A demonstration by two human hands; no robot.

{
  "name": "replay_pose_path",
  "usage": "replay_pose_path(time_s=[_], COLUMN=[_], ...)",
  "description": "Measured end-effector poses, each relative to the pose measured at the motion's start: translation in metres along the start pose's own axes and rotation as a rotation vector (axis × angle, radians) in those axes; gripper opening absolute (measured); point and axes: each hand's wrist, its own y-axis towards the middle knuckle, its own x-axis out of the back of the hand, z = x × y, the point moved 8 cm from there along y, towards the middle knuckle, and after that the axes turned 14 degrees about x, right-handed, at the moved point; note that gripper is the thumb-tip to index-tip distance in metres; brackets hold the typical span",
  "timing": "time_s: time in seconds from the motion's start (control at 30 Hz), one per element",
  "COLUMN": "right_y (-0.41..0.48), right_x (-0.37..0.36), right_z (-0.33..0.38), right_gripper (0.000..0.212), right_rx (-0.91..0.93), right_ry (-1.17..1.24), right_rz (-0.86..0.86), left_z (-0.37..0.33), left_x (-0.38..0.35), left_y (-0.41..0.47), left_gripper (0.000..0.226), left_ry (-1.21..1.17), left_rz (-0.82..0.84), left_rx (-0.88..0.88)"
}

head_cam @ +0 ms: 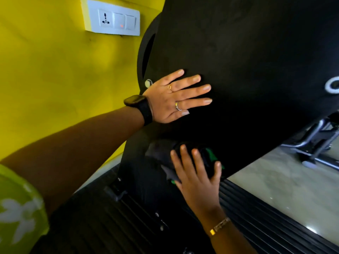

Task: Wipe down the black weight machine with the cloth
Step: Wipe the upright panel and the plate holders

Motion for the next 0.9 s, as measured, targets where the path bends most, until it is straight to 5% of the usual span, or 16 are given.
replay_pose_path(time_s=[0.1, 0.23, 0.4, 0.53, 0.73, 0.83, 0.9], right_y=[-0.028, -0.028, 0.042, 0.069, -0.016, -0.023, 0.006], right_x=[-0.017, 0.004, 0.009, -0.028, -0.061, -0.049, -0.037], right_z=[0.038, 0.019, 0.009, 0.072, 0.125, 0.1, 0.074], right_gripper=[0.098, 0.062, 0.058, 0.054, 0.058, 0.047, 0.067], right_rx=[0.174, -0.013, -0.107, 0.14, 0.519, 0.471, 0.294], right_ry=[0.147, 0.185, 0.17, 0.211, 0.244, 0.308, 0.416], right_rz=[0.102, -0.004, -0.089, 0.055, 0.335, 0.236, 0.129], left_z=[0.002, 0.002, 0.003, 0.002, 0.005, 0.005, 0.004], left_x=[0.001, 0.001, 0.004, 0.004, 0.002, 0.001, 0.0], left_y=[0.001, 0.003, 0.004, 0.004, 0.004, 0.003, 0.002], left_gripper=[0.055, 0.057, 0.05, 0.047, 0.047, 0.052, 0.055], left_ry=[-0.014, 0.003, -0.011, 0.0, -0.001, 0.005, 0.01], left_rz=[0.015, 0.01, 0.023, 0.022, 0.012, 0.006, -0.001], left_rx=[0.037, 0.036, 0.081, 0.083, 0.118, 0.108, 0.093])
